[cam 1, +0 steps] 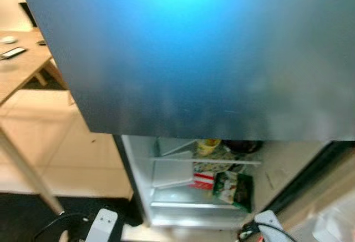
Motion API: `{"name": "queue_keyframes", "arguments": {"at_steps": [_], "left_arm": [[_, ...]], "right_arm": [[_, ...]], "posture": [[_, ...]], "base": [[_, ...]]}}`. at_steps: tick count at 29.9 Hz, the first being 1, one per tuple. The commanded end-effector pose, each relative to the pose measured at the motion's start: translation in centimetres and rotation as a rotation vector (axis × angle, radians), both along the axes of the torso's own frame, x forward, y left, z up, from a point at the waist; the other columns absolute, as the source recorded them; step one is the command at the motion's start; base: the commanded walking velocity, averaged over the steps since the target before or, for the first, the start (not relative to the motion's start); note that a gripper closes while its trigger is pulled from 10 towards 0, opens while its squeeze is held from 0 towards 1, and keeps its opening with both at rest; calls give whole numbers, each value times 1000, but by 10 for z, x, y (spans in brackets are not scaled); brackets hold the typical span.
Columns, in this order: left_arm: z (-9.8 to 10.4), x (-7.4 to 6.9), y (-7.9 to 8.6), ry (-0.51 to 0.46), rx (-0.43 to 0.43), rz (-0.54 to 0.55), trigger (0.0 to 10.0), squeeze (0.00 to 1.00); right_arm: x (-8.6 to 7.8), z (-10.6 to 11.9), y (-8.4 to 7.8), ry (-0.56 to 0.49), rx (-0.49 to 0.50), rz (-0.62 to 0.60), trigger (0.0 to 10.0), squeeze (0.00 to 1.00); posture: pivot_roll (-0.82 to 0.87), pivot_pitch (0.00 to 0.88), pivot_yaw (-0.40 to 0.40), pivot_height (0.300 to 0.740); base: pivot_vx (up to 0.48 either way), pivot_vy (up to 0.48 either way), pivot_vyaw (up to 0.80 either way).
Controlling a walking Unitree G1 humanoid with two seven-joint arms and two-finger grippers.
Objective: Restocking fridge
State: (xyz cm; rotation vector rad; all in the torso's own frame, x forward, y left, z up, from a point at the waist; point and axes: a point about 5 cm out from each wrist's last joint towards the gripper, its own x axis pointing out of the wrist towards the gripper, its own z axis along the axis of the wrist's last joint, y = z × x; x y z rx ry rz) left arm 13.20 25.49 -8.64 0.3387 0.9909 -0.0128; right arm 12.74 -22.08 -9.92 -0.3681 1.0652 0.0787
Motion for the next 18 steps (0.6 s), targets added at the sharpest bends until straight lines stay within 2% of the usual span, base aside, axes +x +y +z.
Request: {"name": "queue_keyframes", "arguments": {"at_steps": [1,10,16,18], "left_arm": [[0,-2,1,7,-1,4,10000,286],[-1,-2,1,8,2,2,10000,282],[0,-2,2,8,4,0,10000,286],[0,-2,3,8,7,-1,10000,290]], "right_arm": [[6,1,4,-17,7,11,10000,0],[5,1,4,-17,10,-2,10000,0],[8,3,-2,-44,33,-132,10000,0],[14,6,-8,-89,54,-242,10000,0]], "posture": [[1,0,-28,740],[3,0,-26,740],[9,0,-21,740],[12,0,-15,740]], "base": [[0,0,800],[0,0,800],[0,0,800],[0,0,800]]}}
